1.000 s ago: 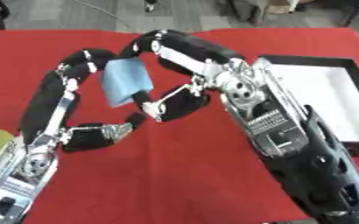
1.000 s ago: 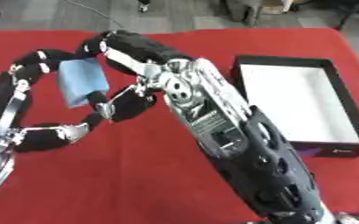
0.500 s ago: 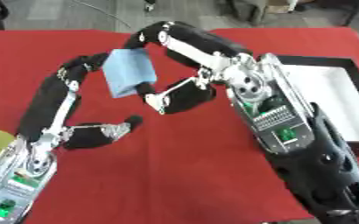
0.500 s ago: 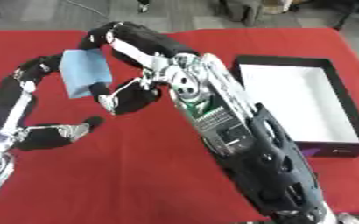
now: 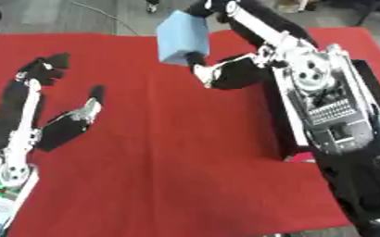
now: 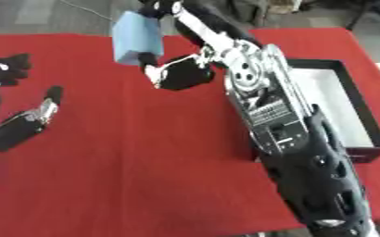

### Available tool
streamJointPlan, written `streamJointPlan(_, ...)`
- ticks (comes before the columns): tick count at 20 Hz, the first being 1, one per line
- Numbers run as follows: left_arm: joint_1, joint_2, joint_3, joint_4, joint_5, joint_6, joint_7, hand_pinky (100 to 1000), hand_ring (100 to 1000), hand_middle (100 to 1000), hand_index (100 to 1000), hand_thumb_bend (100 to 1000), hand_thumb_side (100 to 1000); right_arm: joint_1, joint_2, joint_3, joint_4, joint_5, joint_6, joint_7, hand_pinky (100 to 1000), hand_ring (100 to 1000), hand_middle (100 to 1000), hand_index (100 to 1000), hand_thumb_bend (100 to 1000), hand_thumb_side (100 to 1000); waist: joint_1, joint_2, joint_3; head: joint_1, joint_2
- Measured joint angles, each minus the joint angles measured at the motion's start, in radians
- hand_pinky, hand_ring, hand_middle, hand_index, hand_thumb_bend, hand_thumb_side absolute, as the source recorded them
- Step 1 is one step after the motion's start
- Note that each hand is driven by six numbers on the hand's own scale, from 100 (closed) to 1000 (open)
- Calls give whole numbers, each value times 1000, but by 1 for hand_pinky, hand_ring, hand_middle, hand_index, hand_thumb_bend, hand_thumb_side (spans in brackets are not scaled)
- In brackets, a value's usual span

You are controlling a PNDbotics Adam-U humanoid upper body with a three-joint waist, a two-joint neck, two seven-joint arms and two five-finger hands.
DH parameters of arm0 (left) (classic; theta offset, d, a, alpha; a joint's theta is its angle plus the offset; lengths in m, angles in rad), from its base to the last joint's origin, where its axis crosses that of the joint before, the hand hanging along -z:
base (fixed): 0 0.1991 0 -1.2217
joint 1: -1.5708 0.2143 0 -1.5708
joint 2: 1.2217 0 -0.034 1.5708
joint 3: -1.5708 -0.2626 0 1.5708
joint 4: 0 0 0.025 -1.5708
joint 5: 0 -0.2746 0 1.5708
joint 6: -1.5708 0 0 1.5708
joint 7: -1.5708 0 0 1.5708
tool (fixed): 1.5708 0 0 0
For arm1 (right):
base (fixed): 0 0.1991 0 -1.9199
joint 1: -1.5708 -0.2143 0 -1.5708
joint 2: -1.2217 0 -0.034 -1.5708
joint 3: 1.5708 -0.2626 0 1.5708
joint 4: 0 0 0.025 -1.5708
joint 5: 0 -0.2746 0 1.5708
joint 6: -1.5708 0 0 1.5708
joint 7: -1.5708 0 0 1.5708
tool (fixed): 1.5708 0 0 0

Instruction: Pick up the objects with one hand, pass them to the other hand, and then place them into the box on the other side of the table.

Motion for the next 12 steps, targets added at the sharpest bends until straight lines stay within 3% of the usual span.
streamJointPlan(3, 16, 18, 18, -17, 49, -17, 25, 727, 710, 699, 841, 132, 652, 43, -53, -68, 15, 1, 41, -65, 944, 983, 473, 621, 100, 100, 0, 0, -2, -20, -2)
streamJointPlan(5, 25, 28, 31, -30, 70, -27, 34, 724, 709, 694, 833, 108, 649, 72, -83, -111, 40, 9, 67, -108, 941, 982, 472, 620, 100, 100, 1, 0, -2, -36, -5)
streamJointPlan(12, 50, 44, 65, -68, 97, -47, 46, 728, 714, 705, 825, 100, 636, 165, -156, -246, 156, 72, 147, -236, 925, 975, 469, 614, 100, 100, 7, 0, -4, -64, -24)
